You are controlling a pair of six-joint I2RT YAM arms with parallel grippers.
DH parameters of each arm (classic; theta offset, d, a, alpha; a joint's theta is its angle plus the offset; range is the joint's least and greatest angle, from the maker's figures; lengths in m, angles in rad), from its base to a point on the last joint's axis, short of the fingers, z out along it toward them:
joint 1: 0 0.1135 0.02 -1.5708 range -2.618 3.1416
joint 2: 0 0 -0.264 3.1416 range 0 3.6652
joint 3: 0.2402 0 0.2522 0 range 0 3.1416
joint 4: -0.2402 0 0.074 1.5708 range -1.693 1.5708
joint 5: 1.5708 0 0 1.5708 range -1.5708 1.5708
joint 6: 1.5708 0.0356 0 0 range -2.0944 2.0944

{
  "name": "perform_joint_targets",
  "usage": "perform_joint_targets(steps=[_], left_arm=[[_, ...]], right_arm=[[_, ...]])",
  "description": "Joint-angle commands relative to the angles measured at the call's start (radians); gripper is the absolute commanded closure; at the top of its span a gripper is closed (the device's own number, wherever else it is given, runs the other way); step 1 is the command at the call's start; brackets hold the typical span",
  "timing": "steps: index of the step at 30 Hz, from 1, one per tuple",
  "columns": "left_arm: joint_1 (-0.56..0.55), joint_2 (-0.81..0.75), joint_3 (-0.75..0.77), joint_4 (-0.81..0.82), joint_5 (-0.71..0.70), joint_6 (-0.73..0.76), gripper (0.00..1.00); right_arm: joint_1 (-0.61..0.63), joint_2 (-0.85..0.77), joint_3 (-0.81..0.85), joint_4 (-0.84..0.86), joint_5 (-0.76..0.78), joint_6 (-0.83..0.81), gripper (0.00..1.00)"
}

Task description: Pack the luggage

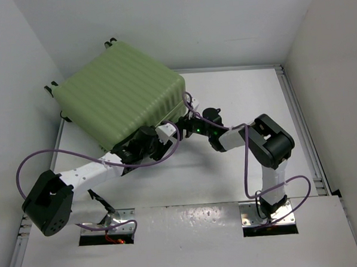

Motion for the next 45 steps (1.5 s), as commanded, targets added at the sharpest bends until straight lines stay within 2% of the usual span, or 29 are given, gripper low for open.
perform_joint_targets(steps=[1,17,29,45], left_arm=[[0.013,-0.002,-0.035,-0.095,0.03,-0.018,0.4],[0.022,-0.002,-0.035,-0.095,0.04,-0.018,0.4],[0.022,-0.002,-0.035,-0.104,0.03,-0.009,0.4],[0.022,-0.002,-0.035,-0.104,0.03,-0.009,0.4]], right_arm=[[0.025,-0.003,0.069,0.194,0.018,-0.044,0.36],[0.006,-0.069,0.018,0.229,0.011,-0.099,0.37],[0.011,-0.101,-0.002,0.232,0.017,-0.081,0.37],[0.006,-0.034,0.029,0.217,-0.009,-0.112,0.37]])
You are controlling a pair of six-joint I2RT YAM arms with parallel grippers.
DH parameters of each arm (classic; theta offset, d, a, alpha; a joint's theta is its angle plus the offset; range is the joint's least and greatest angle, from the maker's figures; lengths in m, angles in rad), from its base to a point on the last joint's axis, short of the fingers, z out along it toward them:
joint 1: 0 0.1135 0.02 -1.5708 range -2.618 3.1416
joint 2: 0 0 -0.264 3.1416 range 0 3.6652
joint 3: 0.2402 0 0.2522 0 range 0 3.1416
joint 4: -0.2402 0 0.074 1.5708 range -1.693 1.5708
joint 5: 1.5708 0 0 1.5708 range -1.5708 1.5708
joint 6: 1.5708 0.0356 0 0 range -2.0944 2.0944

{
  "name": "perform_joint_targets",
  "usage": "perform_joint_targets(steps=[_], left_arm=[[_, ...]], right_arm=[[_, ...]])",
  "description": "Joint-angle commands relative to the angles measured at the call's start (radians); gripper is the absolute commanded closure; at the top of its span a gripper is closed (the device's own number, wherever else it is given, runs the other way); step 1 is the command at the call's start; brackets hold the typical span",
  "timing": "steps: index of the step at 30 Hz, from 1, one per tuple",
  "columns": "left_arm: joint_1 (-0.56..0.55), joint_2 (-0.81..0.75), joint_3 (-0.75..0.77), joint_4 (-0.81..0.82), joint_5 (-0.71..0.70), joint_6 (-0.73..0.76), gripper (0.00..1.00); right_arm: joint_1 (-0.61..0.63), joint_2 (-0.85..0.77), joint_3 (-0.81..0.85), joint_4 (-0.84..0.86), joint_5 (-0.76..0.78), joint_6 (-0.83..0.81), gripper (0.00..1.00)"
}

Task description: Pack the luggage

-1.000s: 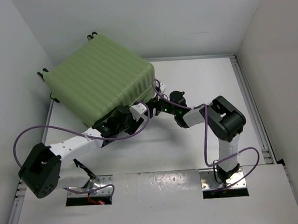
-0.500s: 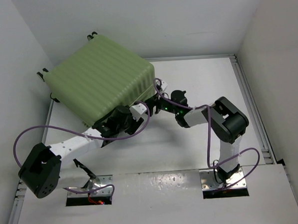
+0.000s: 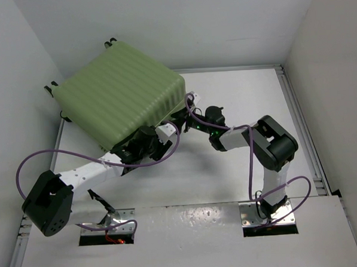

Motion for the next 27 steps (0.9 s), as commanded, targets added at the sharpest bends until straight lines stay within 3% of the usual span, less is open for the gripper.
perform_joint_targets(steps=[1,11,27], left_arm=[[0.017,0.0,-0.035,-0.101,0.024,-0.02,0.4],[0.026,0.0,-0.035,-0.101,0.024,-0.02,0.4],[0.026,0.0,-0.035,-0.101,0.024,-0.02,0.4]], right_arm=[[0.0,0.01,0.02,0.079,-0.023,-0.039,0.37],[-0.026,-0.036,-0.081,0.084,-0.069,-0.058,0.36],[0.005,0.047,0.031,0.07,-0.038,-0.055,0.38]])
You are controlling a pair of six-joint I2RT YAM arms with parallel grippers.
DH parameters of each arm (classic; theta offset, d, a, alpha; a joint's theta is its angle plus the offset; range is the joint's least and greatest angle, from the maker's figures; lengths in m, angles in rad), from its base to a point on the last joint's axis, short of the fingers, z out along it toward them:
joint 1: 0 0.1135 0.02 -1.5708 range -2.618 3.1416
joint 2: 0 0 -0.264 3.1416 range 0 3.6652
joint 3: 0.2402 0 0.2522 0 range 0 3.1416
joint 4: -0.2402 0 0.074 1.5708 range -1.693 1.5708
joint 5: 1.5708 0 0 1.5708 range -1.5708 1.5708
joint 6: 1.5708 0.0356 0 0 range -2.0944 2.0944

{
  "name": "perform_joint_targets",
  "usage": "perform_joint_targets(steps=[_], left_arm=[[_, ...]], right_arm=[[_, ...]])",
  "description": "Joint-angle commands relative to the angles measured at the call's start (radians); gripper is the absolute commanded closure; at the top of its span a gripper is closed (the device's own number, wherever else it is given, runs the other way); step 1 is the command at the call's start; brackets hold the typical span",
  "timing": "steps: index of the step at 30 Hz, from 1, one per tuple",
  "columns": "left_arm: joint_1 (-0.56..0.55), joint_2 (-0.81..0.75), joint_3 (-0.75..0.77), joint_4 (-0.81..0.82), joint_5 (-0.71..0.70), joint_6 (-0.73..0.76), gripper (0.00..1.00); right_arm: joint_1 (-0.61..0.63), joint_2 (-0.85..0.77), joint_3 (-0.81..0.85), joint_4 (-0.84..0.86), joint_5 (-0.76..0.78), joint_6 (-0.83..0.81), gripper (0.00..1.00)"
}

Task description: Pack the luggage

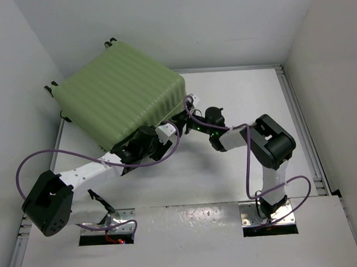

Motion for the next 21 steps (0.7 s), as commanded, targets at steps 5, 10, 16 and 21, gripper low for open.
perform_joint_targets(steps=[5,10,16,21], left_arm=[[0.034,0.0,-0.035,-0.1,0.023,-0.02,0.4],[0.043,0.0,-0.035,-0.1,0.023,-0.02,0.4],[0.043,0.0,-0.035,-0.1,0.032,-0.02,0.4],[0.043,-0.009,-0.044,-0.1,0.02,-0.011,0.4]], right_arm=[[0.027,0.051,0.058,0.063,0.001,-0.026,0.42],[0.038,0.068,0.066,0.071,0.006,-0.045,0.48],[0.044,0.108,0.113,0.085,0.039,-0.055,0.67],[0.049,0.126,0.152,0.109,0.072,-0.062,1.0]])
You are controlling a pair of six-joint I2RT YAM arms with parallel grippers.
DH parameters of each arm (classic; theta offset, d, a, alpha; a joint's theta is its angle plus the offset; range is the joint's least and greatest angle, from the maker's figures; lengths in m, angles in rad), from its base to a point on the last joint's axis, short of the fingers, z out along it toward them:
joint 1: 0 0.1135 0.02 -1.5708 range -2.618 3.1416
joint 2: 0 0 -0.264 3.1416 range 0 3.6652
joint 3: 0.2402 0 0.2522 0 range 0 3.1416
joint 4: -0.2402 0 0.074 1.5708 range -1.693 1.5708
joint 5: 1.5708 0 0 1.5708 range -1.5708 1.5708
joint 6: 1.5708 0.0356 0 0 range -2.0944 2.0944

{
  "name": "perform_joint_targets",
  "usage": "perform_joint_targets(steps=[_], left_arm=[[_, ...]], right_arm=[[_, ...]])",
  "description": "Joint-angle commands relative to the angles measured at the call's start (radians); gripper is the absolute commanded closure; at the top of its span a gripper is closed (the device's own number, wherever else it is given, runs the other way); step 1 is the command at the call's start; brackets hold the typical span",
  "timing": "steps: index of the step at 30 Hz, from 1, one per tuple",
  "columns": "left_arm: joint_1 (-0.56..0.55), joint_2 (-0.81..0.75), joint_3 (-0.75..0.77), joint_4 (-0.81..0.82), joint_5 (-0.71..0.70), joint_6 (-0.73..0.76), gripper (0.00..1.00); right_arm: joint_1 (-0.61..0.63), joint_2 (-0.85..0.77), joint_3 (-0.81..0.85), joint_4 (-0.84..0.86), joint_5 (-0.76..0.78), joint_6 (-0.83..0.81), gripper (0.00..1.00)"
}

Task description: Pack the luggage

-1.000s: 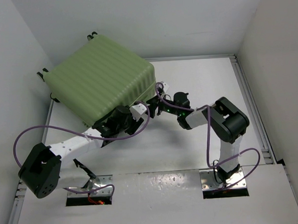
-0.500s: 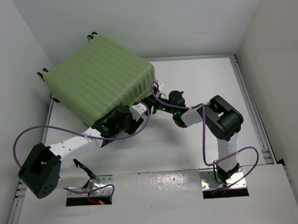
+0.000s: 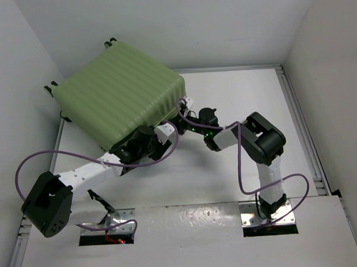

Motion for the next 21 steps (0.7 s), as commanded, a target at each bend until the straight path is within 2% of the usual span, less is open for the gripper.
perform_joint_targets(steps=[1,6,13,17,18,20,21], left_arm=[[0.019,0.011,-0.038,-0.094,-0.011,-0.018,0.4],[-0.016,0.045,-0.038,-0.059,-0.126,-0.018,0.32],[-0.041,0.156,-0.009,-0.033,-0.23,0.021,0.32],[-0.041,0.192,-0.009,-0.023,-0.24,0.041,0.48],[-0.041,0.207,0.0,-0.023,-0.24,0.041,0.57],[-0.041,0.218,0.0,-0.036,-0.24,0.051,0.67],[-0.041,0.218,0.0,-0.046,-0.227,0.051,0.76]], right_arm=[[0.022,0.017,0.076,0.113,0.03,-0.025,1.0],[0.02,0.021,0.072,0.124,0.033,-0.015,1.0],[0.025,0.005,0.055,0.141,0.022,-0.005,1.0],[0.025,-0.004,0.041,0.141,0.02,-0.005,1.0],[0.026,-0.01,0.038,0.141,0.02,-0.002,1.0],[0.025,-0.01,0.033,0.137,0.025,-0.005,1.0],[0.028,-0.013,0.032,0.133,0.028,-0.008,1.0]])
